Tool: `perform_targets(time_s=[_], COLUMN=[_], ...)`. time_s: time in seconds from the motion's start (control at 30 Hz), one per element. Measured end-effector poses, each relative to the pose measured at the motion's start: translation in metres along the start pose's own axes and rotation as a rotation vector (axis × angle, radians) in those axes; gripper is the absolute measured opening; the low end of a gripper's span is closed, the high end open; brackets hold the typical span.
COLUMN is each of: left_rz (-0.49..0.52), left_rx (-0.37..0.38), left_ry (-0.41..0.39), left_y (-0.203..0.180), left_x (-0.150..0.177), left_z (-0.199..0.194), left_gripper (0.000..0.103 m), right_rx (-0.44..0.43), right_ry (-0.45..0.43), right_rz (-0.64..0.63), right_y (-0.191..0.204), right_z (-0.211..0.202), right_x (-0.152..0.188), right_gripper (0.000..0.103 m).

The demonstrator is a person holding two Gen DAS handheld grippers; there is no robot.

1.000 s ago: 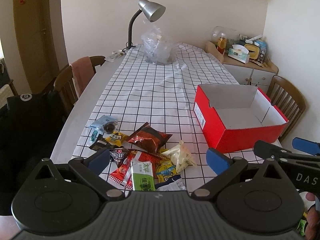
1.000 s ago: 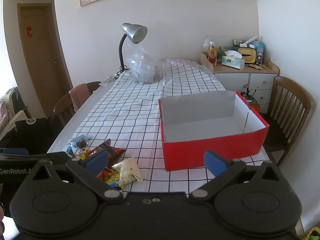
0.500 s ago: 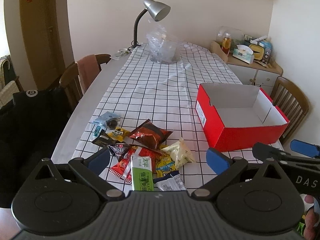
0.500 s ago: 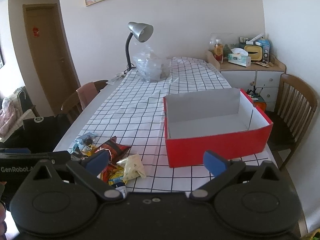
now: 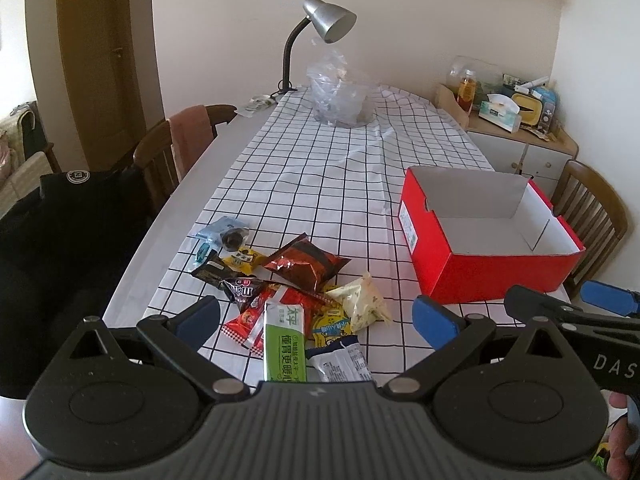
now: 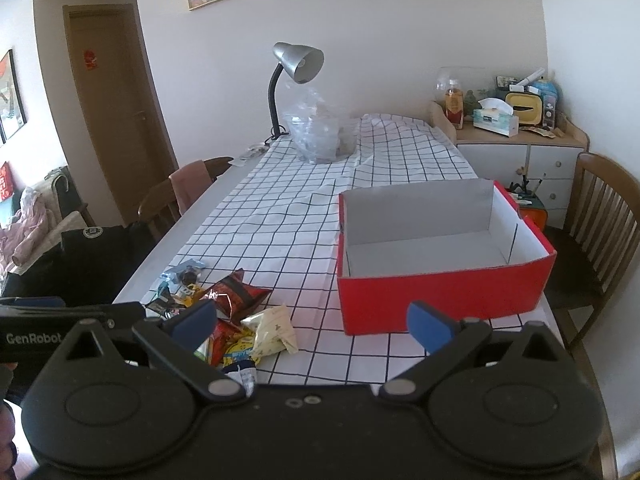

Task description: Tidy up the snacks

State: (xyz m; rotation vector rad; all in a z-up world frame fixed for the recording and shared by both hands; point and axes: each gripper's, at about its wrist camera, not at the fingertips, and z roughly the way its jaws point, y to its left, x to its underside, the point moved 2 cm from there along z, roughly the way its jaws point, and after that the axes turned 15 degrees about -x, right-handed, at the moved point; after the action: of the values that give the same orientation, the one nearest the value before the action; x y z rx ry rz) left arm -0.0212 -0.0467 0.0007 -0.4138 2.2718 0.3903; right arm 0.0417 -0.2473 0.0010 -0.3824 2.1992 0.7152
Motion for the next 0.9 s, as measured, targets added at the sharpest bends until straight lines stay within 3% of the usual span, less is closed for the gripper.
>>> perform_targets(time_s=[0.53,0.77,0.9], left_rz=[-0.008,-0.014,-0.021], left_rx=[-0.023,-0.057,-0.075], left_ry=[0.025,0.138,0.164], left_y=[0.001,0.012,0.018], left_x=[0.004,0.021,0.027], left_z=[0.006,0.04,0.053], left_gripper=[0.103,0.103,0.103], right_rx=[-0.027,-0.034,-0.043], right_ry=[0.021,0.149,0.206], right_rz=[-0.005,0.03,0.023], right_y=[-0.005,-0.018,-0.015], right_z=[0.011,0.044,0.057], right_x=[0.003,0.029,0.042], right_gripper=[0.102,0.096,0.094])
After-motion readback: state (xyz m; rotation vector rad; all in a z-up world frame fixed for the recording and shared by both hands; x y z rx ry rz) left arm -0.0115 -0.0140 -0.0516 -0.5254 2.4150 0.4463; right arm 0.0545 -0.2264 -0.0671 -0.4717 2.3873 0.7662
